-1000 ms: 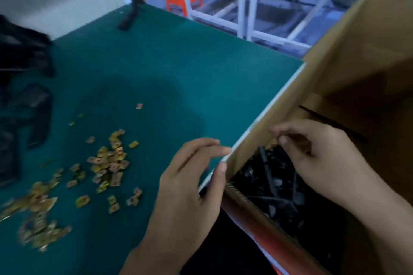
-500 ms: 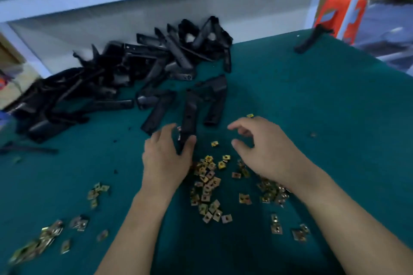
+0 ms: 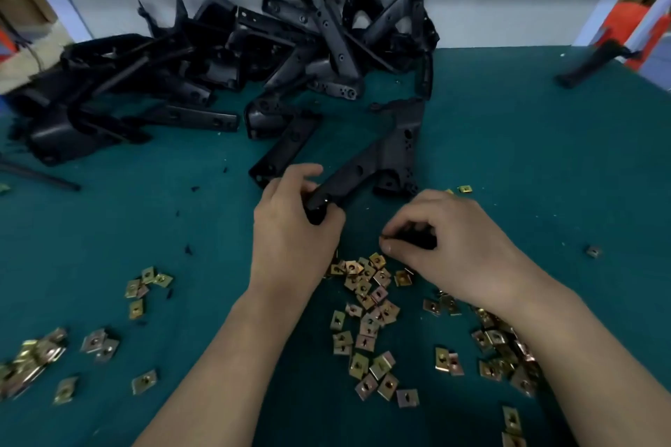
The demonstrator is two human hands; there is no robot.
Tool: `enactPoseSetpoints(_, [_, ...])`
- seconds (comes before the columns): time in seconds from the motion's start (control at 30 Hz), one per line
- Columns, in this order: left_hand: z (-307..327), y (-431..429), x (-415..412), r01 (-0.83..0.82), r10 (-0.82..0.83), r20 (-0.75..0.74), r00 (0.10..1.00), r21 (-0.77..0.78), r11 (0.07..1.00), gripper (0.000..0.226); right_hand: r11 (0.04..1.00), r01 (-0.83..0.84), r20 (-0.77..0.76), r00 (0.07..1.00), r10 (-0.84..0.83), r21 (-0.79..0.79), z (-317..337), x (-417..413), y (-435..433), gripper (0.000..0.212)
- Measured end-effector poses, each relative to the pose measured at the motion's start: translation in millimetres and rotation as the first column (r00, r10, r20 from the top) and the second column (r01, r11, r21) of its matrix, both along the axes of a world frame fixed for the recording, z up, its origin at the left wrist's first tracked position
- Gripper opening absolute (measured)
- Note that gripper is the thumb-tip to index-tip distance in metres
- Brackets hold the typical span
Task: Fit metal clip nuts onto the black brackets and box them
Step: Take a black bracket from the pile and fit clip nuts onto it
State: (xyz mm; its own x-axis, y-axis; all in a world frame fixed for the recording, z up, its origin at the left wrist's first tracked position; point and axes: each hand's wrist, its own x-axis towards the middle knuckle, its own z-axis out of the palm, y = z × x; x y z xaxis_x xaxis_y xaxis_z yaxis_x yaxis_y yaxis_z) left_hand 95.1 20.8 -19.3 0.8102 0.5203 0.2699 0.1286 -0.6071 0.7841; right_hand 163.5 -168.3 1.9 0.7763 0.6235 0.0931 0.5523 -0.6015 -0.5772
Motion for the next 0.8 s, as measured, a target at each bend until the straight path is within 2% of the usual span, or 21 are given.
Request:
enactPoseSetpoints(0.1, [-1, 3, 0, -0.015, 0.025, 0.088, 0.996, -0.111, 0.994, 0.037, 1.0, 0.0, 0.021, 1.0, 0.0, 0.016, -3, -2, 3, 0.001])
enactPoseSetpoints(0.17, [-1, 4, 1, -0.022, 0.063, 0.167, 0.984, -0.236, 0.972, 0.032, 1.0, 0.004, 0.035, 0.999, -0.005, 0.026, -5, -3, 4, 0.003])
enactPoseSetpoints(0.43, [3, 12, 5, -0.027, 0.311, 0.362, 0.879, -0.613, 0.789, 0.016, 0.996, 0.019, 0.03, 0.999, -0.021, 0.083, -4, -1, 0, 0.022])
enactPoseSetpoints(0.8, [8, 15, 5, 0.092, 0.323, 0.389, 0.863, -0.749, 0.656, 0.009, 0.999, -0.041, -0.038, 0.998, 0.041, 0.007, -2, -2, 1, 0.023])
